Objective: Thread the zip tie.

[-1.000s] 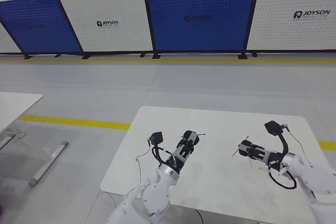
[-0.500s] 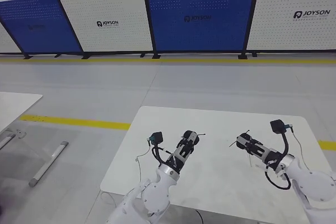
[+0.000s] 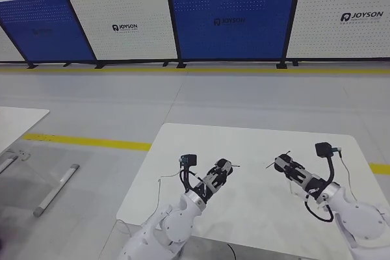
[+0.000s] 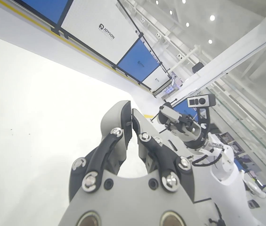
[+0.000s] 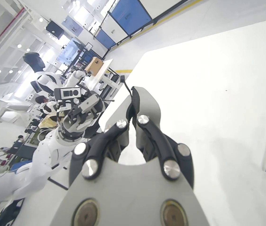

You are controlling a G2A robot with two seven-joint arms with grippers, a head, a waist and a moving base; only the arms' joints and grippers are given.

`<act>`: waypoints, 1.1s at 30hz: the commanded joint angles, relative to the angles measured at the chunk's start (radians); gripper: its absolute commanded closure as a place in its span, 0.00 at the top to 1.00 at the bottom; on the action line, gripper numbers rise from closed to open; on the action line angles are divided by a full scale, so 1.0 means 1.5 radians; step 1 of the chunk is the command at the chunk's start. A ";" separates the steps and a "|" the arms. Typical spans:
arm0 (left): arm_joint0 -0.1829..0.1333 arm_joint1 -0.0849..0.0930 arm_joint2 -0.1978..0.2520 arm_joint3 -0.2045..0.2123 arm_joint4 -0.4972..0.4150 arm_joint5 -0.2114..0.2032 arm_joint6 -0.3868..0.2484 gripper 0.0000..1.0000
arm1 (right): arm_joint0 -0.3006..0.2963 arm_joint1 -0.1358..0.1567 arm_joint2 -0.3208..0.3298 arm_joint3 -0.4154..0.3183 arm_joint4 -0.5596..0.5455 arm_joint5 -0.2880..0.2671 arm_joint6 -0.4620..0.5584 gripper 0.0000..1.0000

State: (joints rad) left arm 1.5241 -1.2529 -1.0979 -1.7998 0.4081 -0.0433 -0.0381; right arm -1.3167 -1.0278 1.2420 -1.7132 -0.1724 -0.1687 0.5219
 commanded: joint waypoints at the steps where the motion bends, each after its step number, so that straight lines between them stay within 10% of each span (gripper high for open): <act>1: 0.000 0.000 -0.002 0.000 -0.001 -0.003 -0.004 0.00 | -0.001 0.000 -0.001 0.000 -0.001 0.000 -0.003 0.00; 12: 0.000 0.000 -0.002 0.000 -0.001 -0.003 -0.004 0.00 | -0.001 0.000 -0.001 0.000 -0.001 0.000 -0.003 0.00; 21: 0.000 0.000 -0.002 0.000 -0.001 -0.003 -0.004 0.00 | -0.040 -0.016 -0.029 -0.016 0.050 -0.079 -0.133 0.00; 33: 0.000 0.000 -0.002 0.000 -0.001 -0.003 -0.004 0.00 | -0.024 -0.030 -0.073 0.009 -0.005 -0.067 -0.218 0.00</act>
State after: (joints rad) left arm 1.5235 -1.2522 -1.1003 -1.7999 0.4072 -0.0472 -0.0446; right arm -1.3534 -1.0727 1.1325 -1.6997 -0.1792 -0.2693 0.1948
